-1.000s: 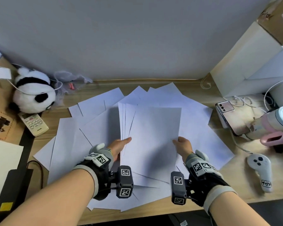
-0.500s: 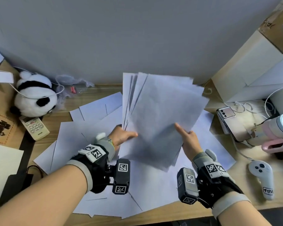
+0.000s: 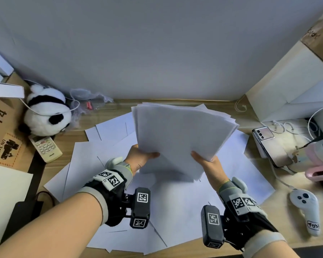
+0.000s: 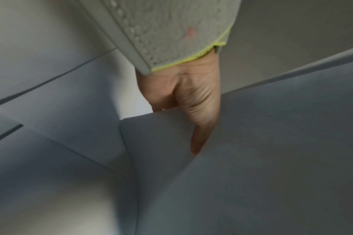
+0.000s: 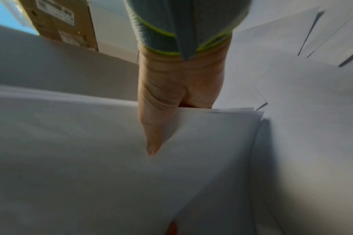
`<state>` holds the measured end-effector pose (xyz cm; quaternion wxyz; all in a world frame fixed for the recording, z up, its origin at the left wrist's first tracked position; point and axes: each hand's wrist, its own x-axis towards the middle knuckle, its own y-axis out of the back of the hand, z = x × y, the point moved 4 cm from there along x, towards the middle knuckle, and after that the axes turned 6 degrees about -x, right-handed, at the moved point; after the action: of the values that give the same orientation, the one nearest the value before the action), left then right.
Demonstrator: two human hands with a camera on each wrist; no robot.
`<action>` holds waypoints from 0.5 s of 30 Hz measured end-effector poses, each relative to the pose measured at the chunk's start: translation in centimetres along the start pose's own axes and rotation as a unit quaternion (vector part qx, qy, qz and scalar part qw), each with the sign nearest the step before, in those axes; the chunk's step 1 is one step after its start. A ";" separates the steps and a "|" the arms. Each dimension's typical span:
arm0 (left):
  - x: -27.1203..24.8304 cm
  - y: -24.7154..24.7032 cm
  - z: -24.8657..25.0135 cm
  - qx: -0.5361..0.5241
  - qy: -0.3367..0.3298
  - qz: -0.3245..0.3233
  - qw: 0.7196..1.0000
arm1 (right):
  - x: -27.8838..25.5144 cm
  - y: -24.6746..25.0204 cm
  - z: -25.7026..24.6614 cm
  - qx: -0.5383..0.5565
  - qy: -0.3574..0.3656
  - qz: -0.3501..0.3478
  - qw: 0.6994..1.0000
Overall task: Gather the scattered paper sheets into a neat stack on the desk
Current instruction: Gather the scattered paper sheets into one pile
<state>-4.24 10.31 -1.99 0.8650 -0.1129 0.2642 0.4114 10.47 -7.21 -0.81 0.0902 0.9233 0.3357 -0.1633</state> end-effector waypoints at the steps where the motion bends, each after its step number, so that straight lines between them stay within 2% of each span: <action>1: 0.3 0.0 -0.1 -0.003 -0.001 -0.006 1.000 | 0.2 -0.2 0.1 -0.005 -0.005 0.013 1.000; 4: 1.0 0.1 0.4 0.018 0.006 -0.061 0.998 | 1.2 0.2 0.3 -0.009 -0.009 0.093 0.996; 6: 2.1 1.2 0.3 0.021 0.025 -0.064 0.997 | 2.1 0.9 1.0 -0.002 -0.032 0.149 0.988; 8: 3.8 3.3 -0.1 0.016 0.031 0.002 0.999 | 2.5 1.6 2.3 -0.012 -0.095 0.182 0.979; 11: 5.7 6.6 -0.4 0.061 0.028 0.151 0.986 | 2.4 1.8 4.6 -0.048 -0.211 0.161 0.963; 13: 6.5 7.6 -0.3 0.133 0.029 0.175 0.975 | 2.4 1.5 6.4 -0.069 -0.265 0.128 0.953; 15: 7.2 8.1 -0.5 0.169 0.042 0.169 0.970 | 2.2 0.7 8.2 -0.064 -0.309 0.094 0.944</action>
<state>-6.93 19.94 -6.23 0.7780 0.0639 0.3808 0.4957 10.53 -8.68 -9.21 0.2631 0.8474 0.2125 -0.4094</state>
